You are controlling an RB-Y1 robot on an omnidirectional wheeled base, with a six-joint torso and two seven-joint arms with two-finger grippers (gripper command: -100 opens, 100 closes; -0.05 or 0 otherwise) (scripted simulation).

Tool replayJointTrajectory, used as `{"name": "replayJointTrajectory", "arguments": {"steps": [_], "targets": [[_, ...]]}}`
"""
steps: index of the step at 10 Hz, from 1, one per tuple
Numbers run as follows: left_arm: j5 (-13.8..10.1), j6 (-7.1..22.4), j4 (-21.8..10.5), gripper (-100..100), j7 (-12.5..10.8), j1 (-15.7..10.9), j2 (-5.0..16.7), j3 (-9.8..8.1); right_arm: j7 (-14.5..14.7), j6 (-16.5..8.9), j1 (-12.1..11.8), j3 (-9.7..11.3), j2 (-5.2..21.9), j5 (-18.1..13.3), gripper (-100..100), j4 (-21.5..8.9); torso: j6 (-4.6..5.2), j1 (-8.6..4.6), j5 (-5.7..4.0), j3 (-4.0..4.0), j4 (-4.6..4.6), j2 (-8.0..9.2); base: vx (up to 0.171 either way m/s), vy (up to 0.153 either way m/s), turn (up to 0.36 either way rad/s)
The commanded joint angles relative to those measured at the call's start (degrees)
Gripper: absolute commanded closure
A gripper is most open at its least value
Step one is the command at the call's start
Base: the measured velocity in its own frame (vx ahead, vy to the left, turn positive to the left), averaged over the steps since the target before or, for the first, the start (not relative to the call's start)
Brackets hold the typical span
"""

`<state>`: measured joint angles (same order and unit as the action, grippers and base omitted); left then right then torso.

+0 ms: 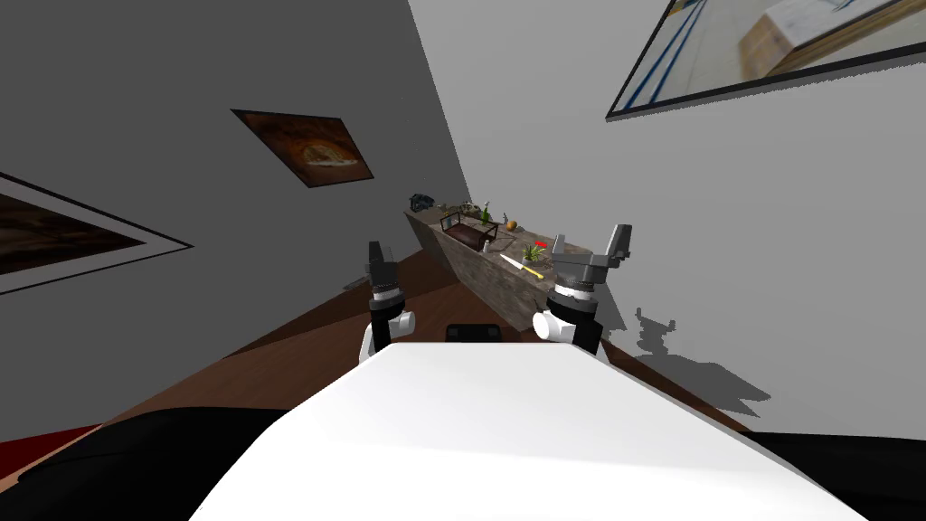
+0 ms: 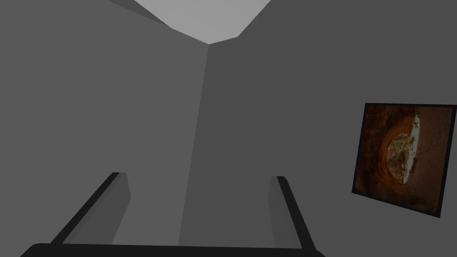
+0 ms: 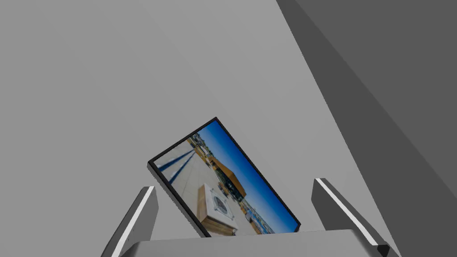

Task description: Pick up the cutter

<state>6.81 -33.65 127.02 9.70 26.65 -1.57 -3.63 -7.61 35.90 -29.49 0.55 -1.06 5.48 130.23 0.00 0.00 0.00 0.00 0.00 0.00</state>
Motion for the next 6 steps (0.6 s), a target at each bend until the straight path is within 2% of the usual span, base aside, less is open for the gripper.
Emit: {"name": "replayJointTrajectory", "arguments": {"steps": [1, 4, 5, 6], "targets": [[0.0, 0.0, 0.0, 0, 0.0, 0.0, 0.0, 0.00, 0.0, -0.1, -0.6, -0.2, 2.4, 0.2, -100, -0.2, 0.00, 0.00, 0.00, 0.00, 0.00, 0.00, -0.019, -0.037, -0.002], [0.0, 0.0, 0.0, 0, 0.0, 0.0, 0.0, -0.01, -0.1, -0.3, -2.9, -1.0, 7.6, 0.6, -100, -0.9, 0.01, -0.46, -0.10, 0.09, 0.03, 0.16, -0.042, -0.115, 0.011], [0.0, 0.0, 0.0, 0, 0.0, 0.0, 0.0, -0.01, -0.1, -0.3, -2.9, -1.0, 8.3, 0.6, -100, -0.9, 0.01, -0.58, -0.13, 0.11, 0.04, 0.20, -0.042, -0.100, 0.013], [0.0, 0.0, 0.0, 0, 0.0, 0.0, 0.0, -0.01, -0.1, -0.4, -4.0, -1.3, 10.4, 0.8, -100, -1.4, 0.01, -0.44, -0.11, 0.11, 0.04, 0.18, -0.043, -0.090, 0.013]]}}
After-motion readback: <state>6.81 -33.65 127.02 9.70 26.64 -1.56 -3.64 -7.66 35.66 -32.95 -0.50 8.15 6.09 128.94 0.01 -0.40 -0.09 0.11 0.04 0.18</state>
